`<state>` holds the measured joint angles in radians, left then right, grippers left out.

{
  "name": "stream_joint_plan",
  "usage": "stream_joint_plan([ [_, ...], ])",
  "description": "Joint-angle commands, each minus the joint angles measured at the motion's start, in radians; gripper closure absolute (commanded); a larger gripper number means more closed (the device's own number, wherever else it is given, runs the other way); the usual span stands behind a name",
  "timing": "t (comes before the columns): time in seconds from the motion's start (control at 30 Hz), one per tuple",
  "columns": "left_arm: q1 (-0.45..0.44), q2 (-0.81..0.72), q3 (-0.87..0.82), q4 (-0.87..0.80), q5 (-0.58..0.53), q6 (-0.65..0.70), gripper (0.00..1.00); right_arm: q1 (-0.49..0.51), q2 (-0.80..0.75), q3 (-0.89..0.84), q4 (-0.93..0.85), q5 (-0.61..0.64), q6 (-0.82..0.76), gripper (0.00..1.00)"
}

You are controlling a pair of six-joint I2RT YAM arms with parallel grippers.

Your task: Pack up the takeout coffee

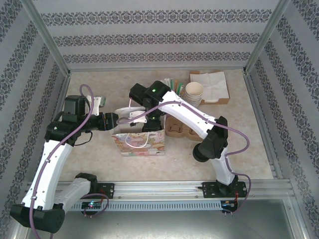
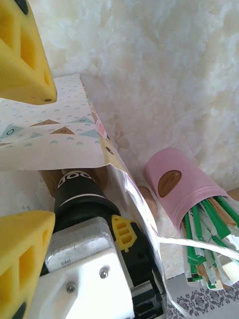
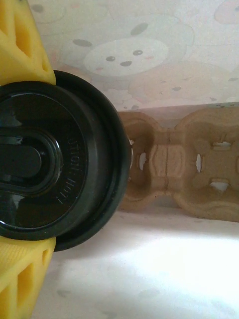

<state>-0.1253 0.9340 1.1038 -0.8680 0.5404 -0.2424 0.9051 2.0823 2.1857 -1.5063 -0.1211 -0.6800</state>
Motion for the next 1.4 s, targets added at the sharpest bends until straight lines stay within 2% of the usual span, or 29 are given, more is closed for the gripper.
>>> stream_joint_plan([
  [0.0,-0.012,-0.004,-0.006,0.002,-0.013,0.005,0.41,-0.002,-0.026,-0.033,0.026,-0.002,-0.004,0.35],
  [0.9,-0.013,0.001,-0.022,0.001,-0.047,-0.006,0.42,-0.003,-0.128,-0.267,0.194,-0.069,0.005,0.35],
  [1.37,-0.013,0.007,-0.036,-0.002,-0.054,-0.007,0.43,0.003,-0.116,-0.338,0.223,-0.078,0.028,0.36],
])
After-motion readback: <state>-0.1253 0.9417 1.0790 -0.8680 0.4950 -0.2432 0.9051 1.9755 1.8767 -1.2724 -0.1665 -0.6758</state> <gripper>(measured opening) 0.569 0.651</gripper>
